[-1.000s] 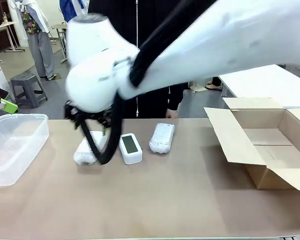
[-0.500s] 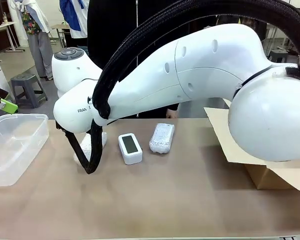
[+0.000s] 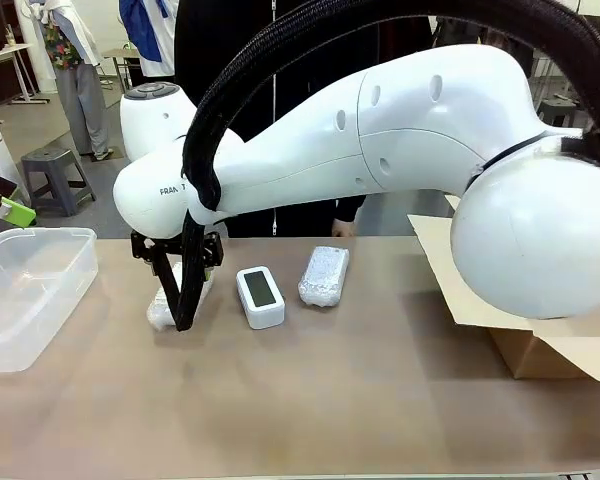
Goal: Separate and place wrapped and unwrapped clocks.
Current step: Pick up the Digital clock indicated by the person.
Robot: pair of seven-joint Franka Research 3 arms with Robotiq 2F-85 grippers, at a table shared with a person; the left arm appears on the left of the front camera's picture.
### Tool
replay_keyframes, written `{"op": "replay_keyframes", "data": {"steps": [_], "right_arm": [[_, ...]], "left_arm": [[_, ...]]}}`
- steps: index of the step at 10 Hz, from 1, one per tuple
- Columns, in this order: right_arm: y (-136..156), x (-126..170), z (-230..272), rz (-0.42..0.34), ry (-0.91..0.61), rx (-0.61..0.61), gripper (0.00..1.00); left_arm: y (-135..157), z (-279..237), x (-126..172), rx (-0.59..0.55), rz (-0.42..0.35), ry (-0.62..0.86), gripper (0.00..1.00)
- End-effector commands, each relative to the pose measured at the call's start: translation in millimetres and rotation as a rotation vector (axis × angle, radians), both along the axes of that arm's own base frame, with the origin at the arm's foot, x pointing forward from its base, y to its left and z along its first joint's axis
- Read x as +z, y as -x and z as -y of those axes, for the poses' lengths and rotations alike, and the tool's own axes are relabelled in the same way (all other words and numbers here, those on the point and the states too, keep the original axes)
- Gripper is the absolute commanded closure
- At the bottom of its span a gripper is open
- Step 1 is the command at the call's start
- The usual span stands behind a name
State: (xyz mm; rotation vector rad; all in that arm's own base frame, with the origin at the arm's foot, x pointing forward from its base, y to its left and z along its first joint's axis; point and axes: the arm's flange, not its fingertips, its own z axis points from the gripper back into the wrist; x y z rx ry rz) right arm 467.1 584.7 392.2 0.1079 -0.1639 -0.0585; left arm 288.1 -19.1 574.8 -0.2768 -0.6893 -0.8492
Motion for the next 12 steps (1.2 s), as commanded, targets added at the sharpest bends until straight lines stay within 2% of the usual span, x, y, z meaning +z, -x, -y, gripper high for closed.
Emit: {"op": "replay_keyframes", "data": {"steps": [1,5,12], "right_arm": [[-17,-6,-10,-0.031,0.021,0.017,0.0],[-28,-28,-16,-0.044,0.023,0.04,0.0],[-45,-35,-30,-0.06,0.022,-0.023,0.0]], "left_arm": [[0,-1,-1,-0.007,0.002,0.013,0.0],[0,-1,-1,-0.007,0.002,0.013,0.0],[0,-1,-1,-0.007,0.002,0.013,0.0]]}}
